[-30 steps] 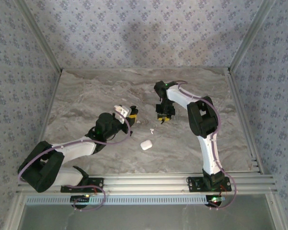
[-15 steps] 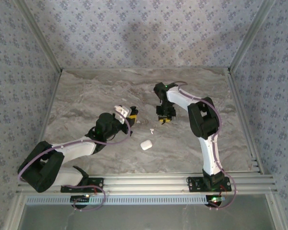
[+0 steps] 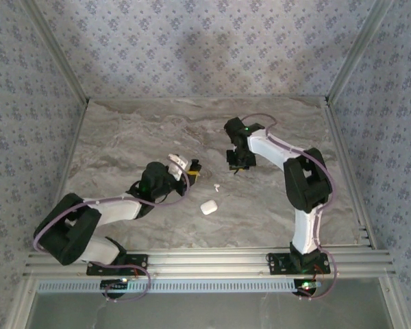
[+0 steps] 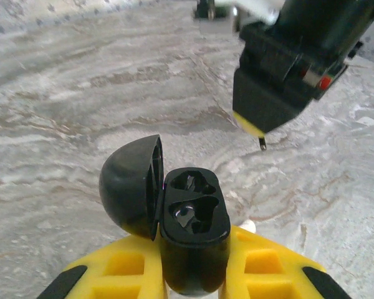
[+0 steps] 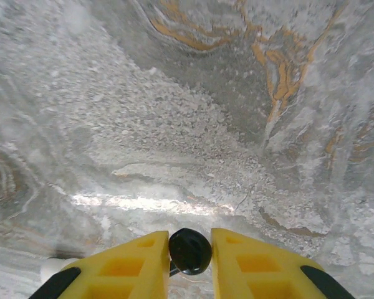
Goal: Insert wireless bluetooth earbuds into charging case
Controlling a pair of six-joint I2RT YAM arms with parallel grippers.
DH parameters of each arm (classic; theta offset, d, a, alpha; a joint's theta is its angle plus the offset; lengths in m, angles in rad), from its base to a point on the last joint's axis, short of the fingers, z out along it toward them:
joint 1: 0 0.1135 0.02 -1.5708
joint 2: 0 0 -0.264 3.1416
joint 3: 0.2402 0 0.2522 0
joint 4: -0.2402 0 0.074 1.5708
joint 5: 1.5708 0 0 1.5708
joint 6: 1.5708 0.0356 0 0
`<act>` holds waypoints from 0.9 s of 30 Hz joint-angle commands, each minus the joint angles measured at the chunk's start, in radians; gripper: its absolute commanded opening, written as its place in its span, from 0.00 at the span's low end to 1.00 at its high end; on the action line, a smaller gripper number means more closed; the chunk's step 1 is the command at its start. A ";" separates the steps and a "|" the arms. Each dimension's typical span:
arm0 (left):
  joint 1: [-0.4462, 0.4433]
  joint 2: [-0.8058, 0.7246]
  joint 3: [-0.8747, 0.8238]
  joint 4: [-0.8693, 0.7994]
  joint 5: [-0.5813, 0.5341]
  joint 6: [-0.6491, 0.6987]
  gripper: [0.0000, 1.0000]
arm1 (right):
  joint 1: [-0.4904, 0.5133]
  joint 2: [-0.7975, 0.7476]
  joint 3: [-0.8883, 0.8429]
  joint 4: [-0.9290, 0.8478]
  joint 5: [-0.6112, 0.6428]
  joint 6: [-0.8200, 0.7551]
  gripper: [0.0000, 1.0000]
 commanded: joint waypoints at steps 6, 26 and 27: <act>0.003 0.067 0.086 0.063 0.147 -0.057 0.18 | 0.021 -0.206 -0.114 0.130 0.050 -0.083 0.25; 0.003 0.158 0.189 0.042 0.264 -0.083 0.18 | -0.015 -0.275 -0.086 -0.018 -0.072 -0.208 0.30; 0.003 0.153 0.189 0.029 0.256 -0.080 0.18 | -0.025 -0.247 -0.057 -0.072 -0.059 -0.219 0.31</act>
